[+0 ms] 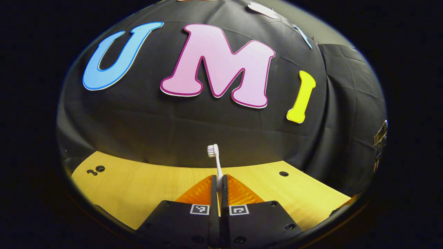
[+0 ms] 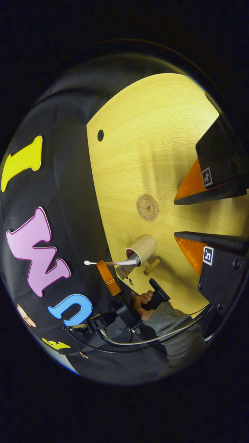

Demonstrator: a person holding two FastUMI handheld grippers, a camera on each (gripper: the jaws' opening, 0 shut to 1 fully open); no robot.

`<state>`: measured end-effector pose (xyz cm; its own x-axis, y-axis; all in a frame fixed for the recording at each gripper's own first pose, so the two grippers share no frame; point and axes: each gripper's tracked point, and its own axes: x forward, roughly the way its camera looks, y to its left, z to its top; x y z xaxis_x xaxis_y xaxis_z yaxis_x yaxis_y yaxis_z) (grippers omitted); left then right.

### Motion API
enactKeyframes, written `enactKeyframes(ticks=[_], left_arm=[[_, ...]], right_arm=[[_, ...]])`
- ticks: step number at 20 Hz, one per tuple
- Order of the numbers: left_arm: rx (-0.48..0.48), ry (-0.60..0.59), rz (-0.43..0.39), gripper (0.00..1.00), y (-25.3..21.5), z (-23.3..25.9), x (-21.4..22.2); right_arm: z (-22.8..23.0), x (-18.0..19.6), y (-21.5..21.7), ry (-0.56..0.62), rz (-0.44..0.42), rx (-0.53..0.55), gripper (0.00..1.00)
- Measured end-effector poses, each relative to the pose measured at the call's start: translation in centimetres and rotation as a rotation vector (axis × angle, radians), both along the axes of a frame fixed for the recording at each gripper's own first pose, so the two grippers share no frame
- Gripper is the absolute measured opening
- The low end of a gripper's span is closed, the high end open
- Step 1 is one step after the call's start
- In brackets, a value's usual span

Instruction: Put the toothbrush and toothpaste on the desktop into the cup, then pick up the cup and place it on the coaster on the desktop.

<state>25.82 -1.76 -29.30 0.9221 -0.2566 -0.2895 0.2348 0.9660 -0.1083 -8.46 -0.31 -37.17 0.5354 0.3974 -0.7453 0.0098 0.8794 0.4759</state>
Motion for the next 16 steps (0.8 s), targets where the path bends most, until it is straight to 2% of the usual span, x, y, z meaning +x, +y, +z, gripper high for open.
enactKeyframes(ticks=[8, 16], left_arm=[[0.139, -0.056, 0.031, 0.06, 0.7, -2.1, 0.8], [0.154, -0.038, 0.013, 0.13, 0.0, -2.2, -1.0]], right_arm=[[1.3, -1.5, -0.9, -0.011, -0.033, 0.025, 0.47], [2.0, -1.6, -2.3, -0.015, -0.078, 0.038, 0.47]])
